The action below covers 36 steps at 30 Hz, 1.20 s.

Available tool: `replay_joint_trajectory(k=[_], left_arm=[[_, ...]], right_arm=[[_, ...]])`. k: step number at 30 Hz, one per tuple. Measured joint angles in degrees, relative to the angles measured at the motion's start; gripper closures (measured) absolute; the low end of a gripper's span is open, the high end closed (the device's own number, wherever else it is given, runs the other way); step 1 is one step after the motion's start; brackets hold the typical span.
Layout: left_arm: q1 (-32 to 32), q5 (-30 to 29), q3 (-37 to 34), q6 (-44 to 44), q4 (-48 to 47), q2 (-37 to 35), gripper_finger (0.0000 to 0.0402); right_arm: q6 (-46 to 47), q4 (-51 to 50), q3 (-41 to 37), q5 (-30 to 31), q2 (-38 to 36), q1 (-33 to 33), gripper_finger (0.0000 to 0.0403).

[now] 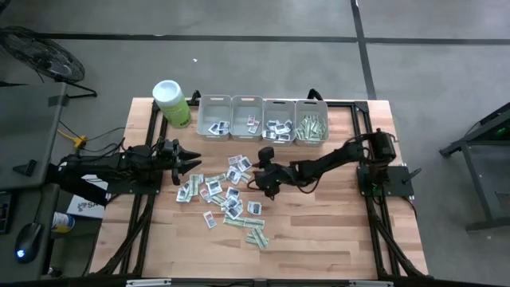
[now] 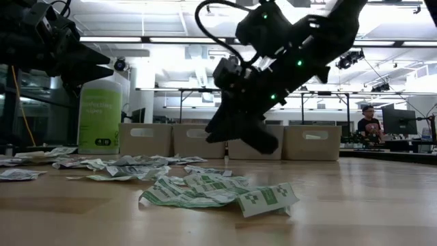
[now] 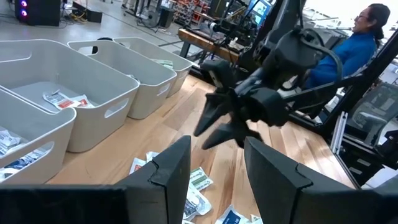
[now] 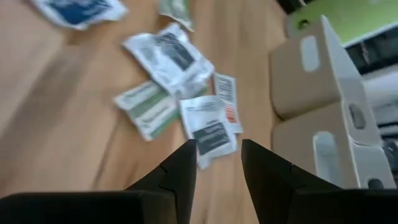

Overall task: Pick & Place First Aid Supplies
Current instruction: Put the towelette pack into the middle right gray bin

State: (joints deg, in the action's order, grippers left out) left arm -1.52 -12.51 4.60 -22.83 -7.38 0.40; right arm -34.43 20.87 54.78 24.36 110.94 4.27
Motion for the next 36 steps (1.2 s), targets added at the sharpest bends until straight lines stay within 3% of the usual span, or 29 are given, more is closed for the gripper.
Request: replay_joint_trajectory(k=[3, 12, 18, 21, 28, 36], left_arm=[[0.0, 0.0, 0.0, 0.0, 0.0, 0.0, 0.0252], [0.0, 0.0, 0.0, 0.0, -0.02, 0.0, 0.0252], [0.0, 0.0, -0.01, 0.0, -0.02, 0.0, 0.0252], [0.0, 0.0, 0.0, 0.0, -0.02, 0.0, 0.0252], [0.0, 0.0, -0.01, 0.0, -0.02, 0.0, 0.0252], [0.0, 0.02, -0.02, 0.0, -0.02, -0.02, 0.0252]], right_arm=[[5.24, 2.93, 0.46, 1.92, 1.26, -0.59, 0.0281], [48.27, -3.42, 4.32, 1.92, 1.35, -4.78, 0.0281], [66.72, -6.2, 4.52, -2.45, 1.35, -6.17, 0.0281], [70.7, -6.19, 4.52, -6.66, 1.59, -6.55, 0.0281], [74.98, 0.2, 4.52, -10.17, 4.82, -7.24, 0.0281], [75.46, -4.46, 7.17, -6.24, 5.44, -8.15, 0.0281]])
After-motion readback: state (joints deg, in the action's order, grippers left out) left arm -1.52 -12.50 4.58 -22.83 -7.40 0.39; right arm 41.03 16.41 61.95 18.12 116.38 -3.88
